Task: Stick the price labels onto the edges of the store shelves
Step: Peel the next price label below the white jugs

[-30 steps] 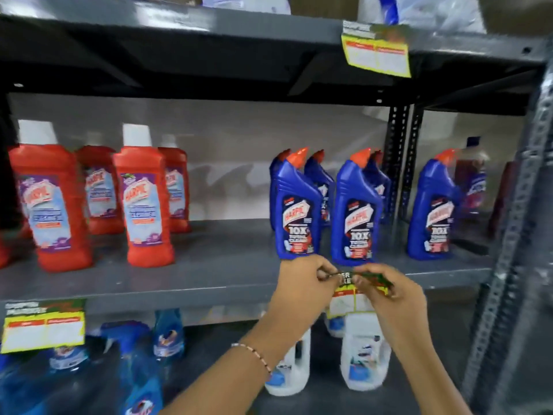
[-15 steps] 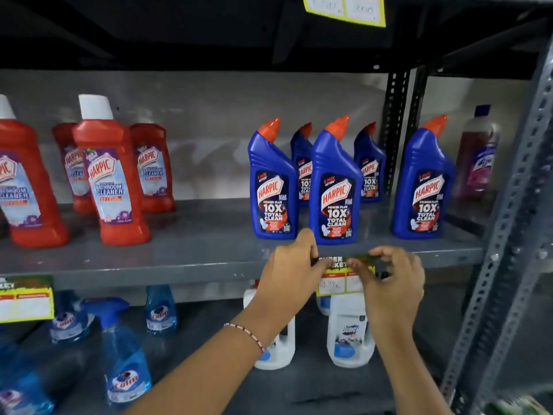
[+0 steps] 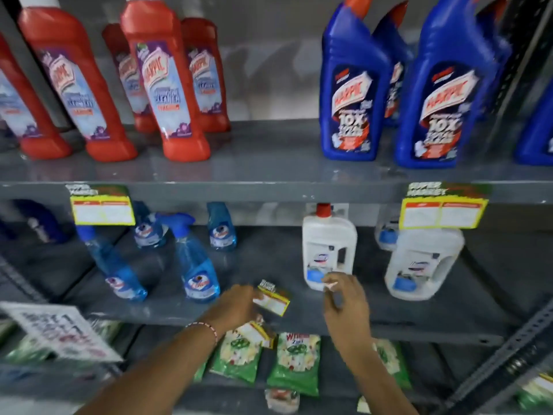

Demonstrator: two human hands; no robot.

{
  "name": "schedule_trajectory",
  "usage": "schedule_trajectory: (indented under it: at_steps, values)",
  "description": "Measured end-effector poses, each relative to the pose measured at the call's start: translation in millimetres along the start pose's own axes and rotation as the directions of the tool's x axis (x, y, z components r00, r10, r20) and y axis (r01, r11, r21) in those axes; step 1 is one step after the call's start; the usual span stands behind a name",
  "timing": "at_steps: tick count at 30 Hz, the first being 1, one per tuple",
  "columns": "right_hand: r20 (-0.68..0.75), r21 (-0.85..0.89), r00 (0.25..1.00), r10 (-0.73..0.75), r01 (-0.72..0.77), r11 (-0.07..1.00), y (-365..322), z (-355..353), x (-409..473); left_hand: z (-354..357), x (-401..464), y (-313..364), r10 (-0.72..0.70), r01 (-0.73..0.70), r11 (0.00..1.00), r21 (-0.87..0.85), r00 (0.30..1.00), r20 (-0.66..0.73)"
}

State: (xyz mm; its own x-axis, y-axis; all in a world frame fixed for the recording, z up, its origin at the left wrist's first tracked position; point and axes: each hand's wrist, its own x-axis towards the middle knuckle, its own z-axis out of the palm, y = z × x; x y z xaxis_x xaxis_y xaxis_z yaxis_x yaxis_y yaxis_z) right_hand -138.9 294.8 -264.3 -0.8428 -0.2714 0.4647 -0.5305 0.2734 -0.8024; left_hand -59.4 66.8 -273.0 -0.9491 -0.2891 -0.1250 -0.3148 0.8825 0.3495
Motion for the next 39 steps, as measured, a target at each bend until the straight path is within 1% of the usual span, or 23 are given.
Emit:
schedule_trajectory:
  at_steps: [1,2,3,4,6,7,9,11,12,14,16,18,21,24,26,29,31,33,37,39]
  values:
    - [0.106,-0.039,0.993,0.043,-0.039,0.998,11,21,-11,9,-5,-11,-0.020,0.020,1.000,0.002,0.998,0.059]
    - [0.203,-0.077,0.976,0.079,-0.064,0.995,21,40,-22,20,-7,-19,-0.034,0.035,0.999,-0.007,0.996,0.082]
    - [0.285,-0.120,0.951,0.115,-0.083,0.989,29,58,-31,25,-10,-21,-0.041,0.042,0.999,-0.013,0.997,0.072]
    - [0.350,-0.169,0.925,0.149,-0.094,0.981,36,76,-38,29,-11,-22,-0.025,0.027,0.999,-0.040,0.999,0.031]
    - [0.433,-0.305,0.871,0.233,-0.102,0.947,42,102,-49,37,-8,-25,0.027,-0.028,0.992,-0.121,1.000,-0.017]
    - [0.445,-0.371,0.856,0.263,-0.091,0.924,44,111,-55,39,-8,-29,0.058,-0.060,0.988,-0.140,0.998,-0.017]
    - [0.394,-0.409,0.887,0.242,-0.067,0.910,44,121,-67,44,-14,-38,0.092,-0.098,0.980,-0.173,0.995,-0.041]
    - [0.322,-0.356,0.921,0.220,-0.097,0.929,39,129,-79,48,-28,-55,0.072,-0.102,0.959,-0.266,0.990,-0.121]
    - [0.317,-0.299,0.928,0.196,-0.098,0.949,34,136,-84,51,-36,-67,0.044,-0.098,0.943,-0.318,0.984,-0.174]
    - [0.357,-0.182,0.915,0.188,-0.129,0.975,13,160,-89,51,-55,-96,-0.075,-0.035,0.896,-0.443,0.971,-0.227]
    - [0.412,-0.136,0.889,0.200,-0.157,0.978,-11,194,-93,45,-73,-129,-0.213,0.069,0.844,-0.531,0.953,-0.215]
    - [0.440,-0.105,0.877,0.196,-0.167,0.980,-30,233,-96,39,-86,-166,-0.295,0.135,0.830,-0.541,0.929,-0.221]
    - [0.447,-0.132,0.884,0.138,-0.088,0.987,-52,286,-99,28,-94,-219,-0.402,0.231,0.805,-0.546,0.890,-0.217]
    - [0.399,-0.211,0.912,0.094,-0.009,0.978,-70,325,-102,20,-94,-258,-0.419,0.258,0.827,-0.500,0.875,-0.241]
    - [0.357,-0.295,0.931,0.073,0.038,0.955,-73,343,-104,18,-92,-273,-0.404,0.245,0.838,-0.487,0.879,-0.253]
    - [0.385,-0.365,0.919,0.085,0.067,0.928,-71,359,-105,19,-87,-285,-0.369,0.209,0.851,-0.481,0.891,-0.265]
    - [0.383,-0.375,0.921,0.067,0.089,0.923,-69,363,-104,19,-84,-290,-0.357,0.204,0.859,-0.470,0.897,-0.262]
    - [0.341,-0.378,0.939,0.053,0.085,0.922,-69,362,-101,17,-83,-296,-0.364,0.227,0.861,-0.456,0.900,-0.241]
    - [0.320,-0.508,0.947,-0.011,0.182,0.842,-69,354,-98,8,-87,-303,-0.380,0.285,0.892,-0.352,0.893,-0.240]
    - [0.290,-0.534,0.957,0.011,0.152,0.831,-69,348,-105,2,-88,-301,-0.367,0.255,0.885,-0.389,0.897,-0.248]
